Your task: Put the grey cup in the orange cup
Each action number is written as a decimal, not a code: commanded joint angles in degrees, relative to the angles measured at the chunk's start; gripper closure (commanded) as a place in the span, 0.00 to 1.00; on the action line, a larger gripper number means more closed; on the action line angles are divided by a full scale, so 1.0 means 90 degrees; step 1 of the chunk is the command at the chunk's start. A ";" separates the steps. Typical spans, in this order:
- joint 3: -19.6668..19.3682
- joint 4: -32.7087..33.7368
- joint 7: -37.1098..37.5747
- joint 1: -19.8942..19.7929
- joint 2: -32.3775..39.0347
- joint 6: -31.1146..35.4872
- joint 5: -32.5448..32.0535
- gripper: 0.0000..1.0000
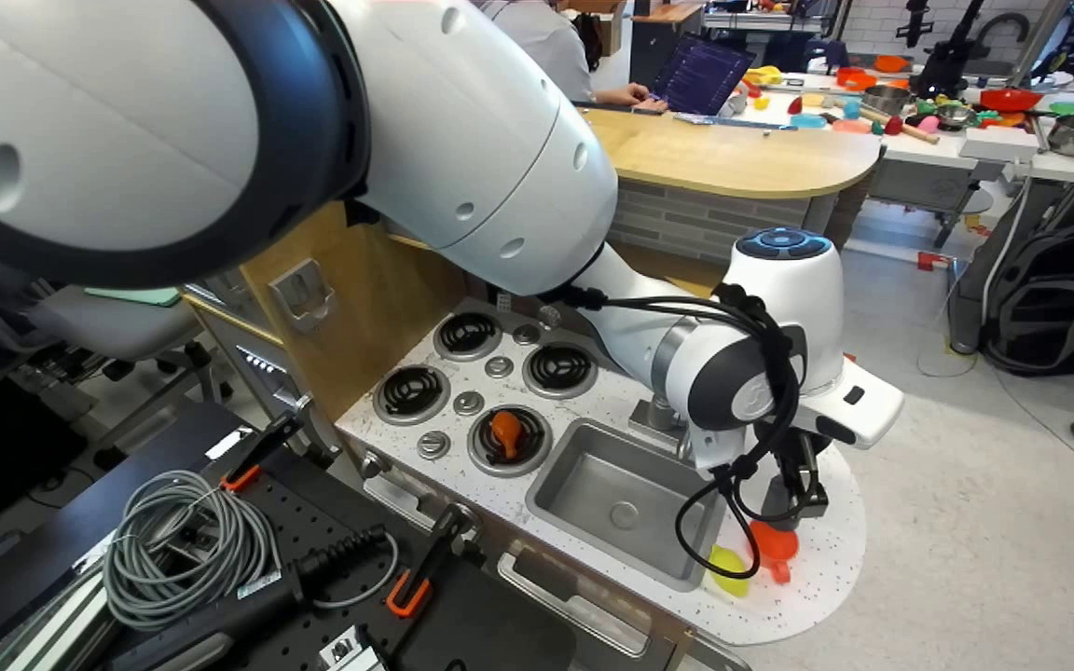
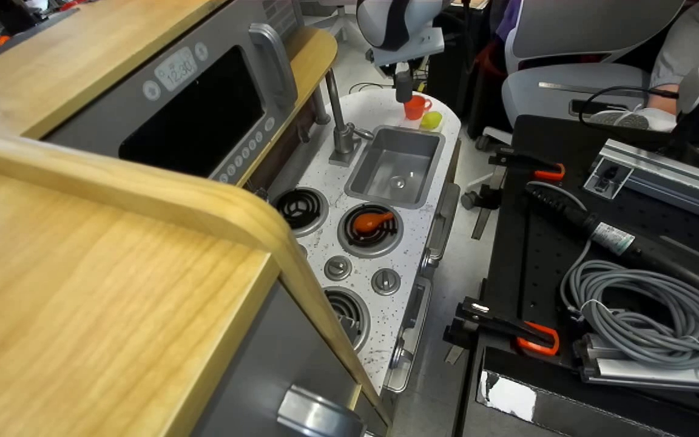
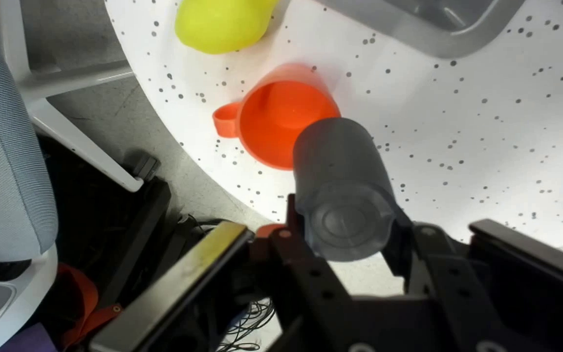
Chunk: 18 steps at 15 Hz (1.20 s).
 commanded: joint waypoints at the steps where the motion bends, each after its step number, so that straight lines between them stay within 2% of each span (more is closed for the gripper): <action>1: 0.0110 -0.0114 -0.0042 -0.0129 -0.0146 -0.0094 0.0077 0.87; 9: 0.0146 -0.0239 -0.0060 -0.0145 -0.0138 -0.0135 0.0083 0.87; 10: 0.0154 -0.0250 -0.0063 -0.0149 -0.0146 -0.0147 0.0088 0.56; 11: 0.0163 -0.0272 -0.0077 -0.0150 -0.0167 -0.0149 0.0089 0.35; 16: 0.0236 -0.0579 -0.0201 -0.0064 -0.0485 0.0047 0.0078 0.01; 18: 0.0335 -0.0872 -0.0373 0.0003 -0.0767 0.0204 0.0059 0.00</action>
